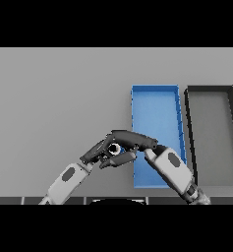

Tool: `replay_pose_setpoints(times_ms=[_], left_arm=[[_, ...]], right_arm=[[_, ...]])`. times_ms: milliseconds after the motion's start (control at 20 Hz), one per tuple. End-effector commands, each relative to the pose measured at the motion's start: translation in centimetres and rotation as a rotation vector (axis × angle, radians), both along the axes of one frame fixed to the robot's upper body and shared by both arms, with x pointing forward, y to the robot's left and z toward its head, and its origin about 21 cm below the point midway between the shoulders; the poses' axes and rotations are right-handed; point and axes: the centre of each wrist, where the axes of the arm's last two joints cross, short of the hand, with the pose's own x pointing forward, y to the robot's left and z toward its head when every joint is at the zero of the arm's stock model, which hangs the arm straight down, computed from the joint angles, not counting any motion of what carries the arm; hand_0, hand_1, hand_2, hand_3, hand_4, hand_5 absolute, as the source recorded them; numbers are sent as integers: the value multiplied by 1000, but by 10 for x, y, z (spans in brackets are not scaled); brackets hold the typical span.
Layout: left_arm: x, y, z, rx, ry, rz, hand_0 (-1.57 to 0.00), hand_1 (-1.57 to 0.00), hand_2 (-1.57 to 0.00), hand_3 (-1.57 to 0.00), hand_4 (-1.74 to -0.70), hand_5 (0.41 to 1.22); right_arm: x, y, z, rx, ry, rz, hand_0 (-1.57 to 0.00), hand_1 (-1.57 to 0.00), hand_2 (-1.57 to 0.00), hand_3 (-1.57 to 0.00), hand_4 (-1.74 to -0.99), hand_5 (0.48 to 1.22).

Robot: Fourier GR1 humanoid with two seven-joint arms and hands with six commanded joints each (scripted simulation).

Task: Pick up the blue pipe and place it into the blue bin.

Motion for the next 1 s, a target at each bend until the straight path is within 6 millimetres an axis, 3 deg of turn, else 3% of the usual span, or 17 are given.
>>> replay_pose_setpoints(times_ms=[0, 200, 250, 350, 450, 500, 750, 950], left_arm=[[0, 2, 2, 15, -1, 10, -1438, -1426, -1348, -1405, -1706, 1221], [1, 4, 4, 31, 20, 28, -1516, -1512, -1388, -1503, -1727, 1221], [3, 8, 4, 35, -13, 29, -1435, -1354, -1221, -1333, -1648, 1221], [6, 12, 3, 94, -87, -18, -925, -866, -781, -853, -1415, 1221], [5, 12, 2, 159, -111, -60, -592, -554, -500, -546, -1216, 1221], [4, 13, 1, 175, -124, -65, -473, -443, -399, -436, -1143, 1187], [10, 16, 0, 238, -114, -34, -154, -145, -130, -142, -942, 785], [12, 19, 0, 249, -101, -18, -63, -59, -53, -58, -887, 638]], right_arm=[[1, -1, 1, -4, -33, -1, -1456, -1454, -1459, -1410, -1447, 1059], [1, 0, -2, -5, -37, 3, -1524, -1523, -1525, -1505, -1475, 1155], [-1, -1, -2, 21, -24, -6, -1533, -1533, -1534, -1518, -1480, 1168], [0, 1, 0, 8, 6, -17, -1547, -1546, -1548, -1537, -1487, 1187], [0, -1, -2, -15, 12, -17, -1556, -1555, -1556, -1549, -1490, 1199], [-1, 0, -1, -25, 11, -18, -1559, -1558, -1559, -1554, -1491, 1204], [-4, 1, 1, 34, -21, 4, -1567, -1567, -1567, -1565, -1496, 1215], [-1, 2, 1, 10, -32, -7, -1569, -1569, -1569, -1569, -1493, 1219]])
